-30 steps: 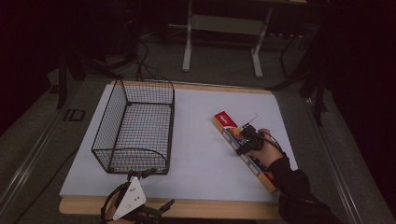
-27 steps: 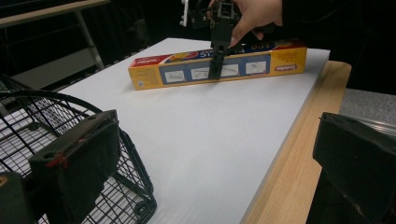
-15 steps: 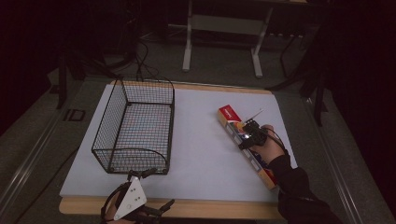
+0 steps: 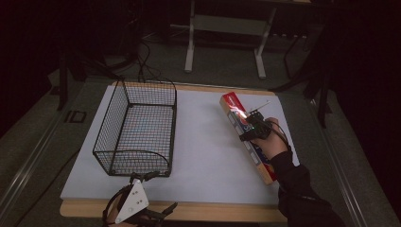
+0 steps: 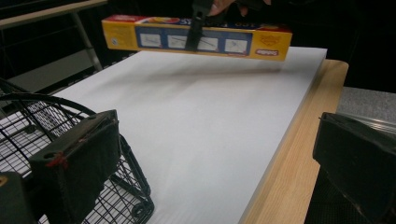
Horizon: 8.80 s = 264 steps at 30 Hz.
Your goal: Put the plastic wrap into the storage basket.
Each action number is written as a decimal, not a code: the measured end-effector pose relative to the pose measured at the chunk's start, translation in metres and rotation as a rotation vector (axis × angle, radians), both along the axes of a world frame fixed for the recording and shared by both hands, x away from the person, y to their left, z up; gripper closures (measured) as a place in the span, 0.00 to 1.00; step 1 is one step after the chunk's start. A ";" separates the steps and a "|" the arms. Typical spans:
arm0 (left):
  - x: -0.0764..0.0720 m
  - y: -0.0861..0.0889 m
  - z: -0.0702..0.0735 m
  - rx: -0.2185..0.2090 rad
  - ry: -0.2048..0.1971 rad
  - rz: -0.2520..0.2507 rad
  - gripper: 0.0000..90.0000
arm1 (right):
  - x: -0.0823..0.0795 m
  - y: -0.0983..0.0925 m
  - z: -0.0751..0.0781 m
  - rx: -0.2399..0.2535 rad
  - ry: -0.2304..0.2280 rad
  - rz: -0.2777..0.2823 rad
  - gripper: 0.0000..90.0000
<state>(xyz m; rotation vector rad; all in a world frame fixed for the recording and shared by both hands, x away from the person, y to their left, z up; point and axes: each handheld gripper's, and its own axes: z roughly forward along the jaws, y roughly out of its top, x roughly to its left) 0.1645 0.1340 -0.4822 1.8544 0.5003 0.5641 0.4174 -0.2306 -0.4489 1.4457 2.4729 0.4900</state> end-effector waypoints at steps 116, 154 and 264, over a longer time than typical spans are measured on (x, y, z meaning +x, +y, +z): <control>-0.015 0.005 0.003 -0.006 -0.030 -0.006 0.02 | 0.016 0.349 0.068 0.260 -0.210 0.185 0.44; -0.013 0.004 0.001 0.006 -0.027 -0.007 0.02 | 0.019 0.344 0.008 0.179 -0.093 0.179 0.41; -0.010 -0.002 -0.004 0.052 -0.014 0.001 0.02 | -0.065 0.041 -0.031 0.324 -0.206 0.152 0.15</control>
